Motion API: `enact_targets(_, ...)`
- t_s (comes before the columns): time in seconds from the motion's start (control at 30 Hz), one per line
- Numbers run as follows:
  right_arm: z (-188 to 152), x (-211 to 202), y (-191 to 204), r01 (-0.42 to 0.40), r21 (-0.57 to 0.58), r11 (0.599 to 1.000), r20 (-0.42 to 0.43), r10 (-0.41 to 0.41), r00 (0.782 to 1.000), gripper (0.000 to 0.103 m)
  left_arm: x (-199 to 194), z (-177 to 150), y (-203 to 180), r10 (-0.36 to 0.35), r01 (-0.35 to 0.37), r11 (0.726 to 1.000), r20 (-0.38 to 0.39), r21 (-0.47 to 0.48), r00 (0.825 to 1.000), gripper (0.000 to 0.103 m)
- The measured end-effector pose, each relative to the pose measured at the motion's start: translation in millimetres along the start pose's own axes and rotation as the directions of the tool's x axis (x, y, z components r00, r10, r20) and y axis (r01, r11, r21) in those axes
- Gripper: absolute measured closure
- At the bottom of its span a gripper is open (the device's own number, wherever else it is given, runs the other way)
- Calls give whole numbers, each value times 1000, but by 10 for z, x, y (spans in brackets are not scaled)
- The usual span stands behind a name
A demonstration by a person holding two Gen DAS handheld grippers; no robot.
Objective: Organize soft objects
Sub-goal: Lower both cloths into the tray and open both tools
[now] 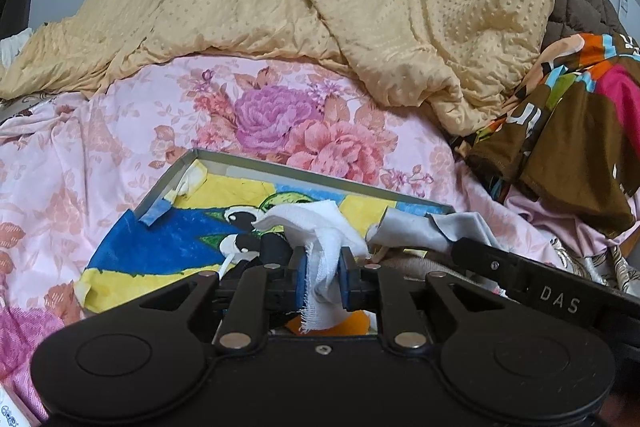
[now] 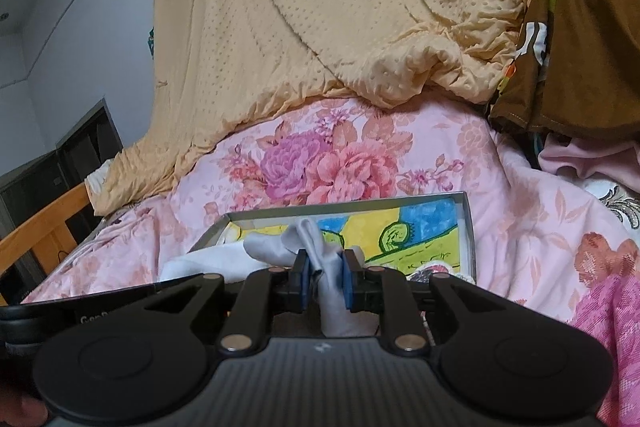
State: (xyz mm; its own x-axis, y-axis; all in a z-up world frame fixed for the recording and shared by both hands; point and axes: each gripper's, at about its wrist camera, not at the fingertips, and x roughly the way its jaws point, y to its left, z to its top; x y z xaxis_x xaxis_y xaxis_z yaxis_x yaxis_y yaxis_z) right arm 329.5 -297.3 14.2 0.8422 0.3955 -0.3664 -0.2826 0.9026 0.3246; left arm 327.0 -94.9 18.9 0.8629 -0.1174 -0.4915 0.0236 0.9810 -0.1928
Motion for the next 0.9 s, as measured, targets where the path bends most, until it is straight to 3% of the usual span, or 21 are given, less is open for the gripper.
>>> enact_targets(0.37, -20, 46, 11, 6, -8, 1000, -25, -7, 1000, 84, 9, -48, 38, 15, -15, 1000, -2, -4, 1000, 83)
enact_targets(0.63, -19, 66, 2, 6, -10, 1000, -36, -7, 999, 82, 9, -63, 43, 32, -33, 999, -4, -3, 999, 73)
enact_targets(0.9, -16, 66, -1, 12, -11, 1000, -41, -12, 999, 71, -44, -59, 30, 61, -61, 998, 10, 1, 998, 51)
